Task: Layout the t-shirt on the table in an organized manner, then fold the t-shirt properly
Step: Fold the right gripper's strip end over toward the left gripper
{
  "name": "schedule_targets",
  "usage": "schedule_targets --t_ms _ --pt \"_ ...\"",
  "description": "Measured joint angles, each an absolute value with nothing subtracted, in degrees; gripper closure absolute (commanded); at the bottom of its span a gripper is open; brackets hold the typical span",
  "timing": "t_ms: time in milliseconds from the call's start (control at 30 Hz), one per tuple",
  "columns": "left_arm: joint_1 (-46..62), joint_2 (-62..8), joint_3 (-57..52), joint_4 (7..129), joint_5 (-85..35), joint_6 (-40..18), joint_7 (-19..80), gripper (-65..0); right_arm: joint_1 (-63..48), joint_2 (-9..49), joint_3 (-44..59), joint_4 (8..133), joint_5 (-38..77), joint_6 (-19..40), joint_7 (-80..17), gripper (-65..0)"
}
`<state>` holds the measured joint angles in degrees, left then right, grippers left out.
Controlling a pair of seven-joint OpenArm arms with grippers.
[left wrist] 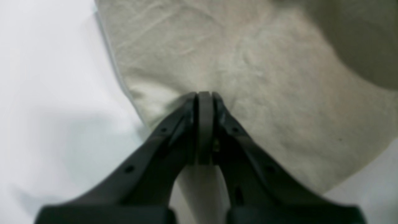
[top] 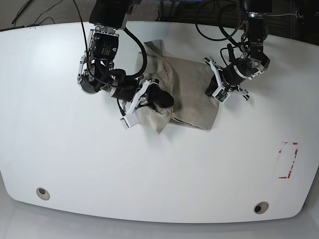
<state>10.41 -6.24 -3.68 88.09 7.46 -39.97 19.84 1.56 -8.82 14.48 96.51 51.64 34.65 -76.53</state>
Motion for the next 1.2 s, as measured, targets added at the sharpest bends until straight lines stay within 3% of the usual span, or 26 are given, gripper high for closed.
schedule_targets --t_ms 567,1200 --pt "10.5 -5.7 -3.7 88.1 7.5 -39.9 19.9 0.0 3.4 -8.7 6.7 90.2 51.7 34.5 -76.2 0.0" --pt "10.5 -5.4 -3.7 88.2 7.7 -39.9 19.9 0.0 6.3 -8.7 6.2 85.4 51.7 34.5 -75.2 0.0"
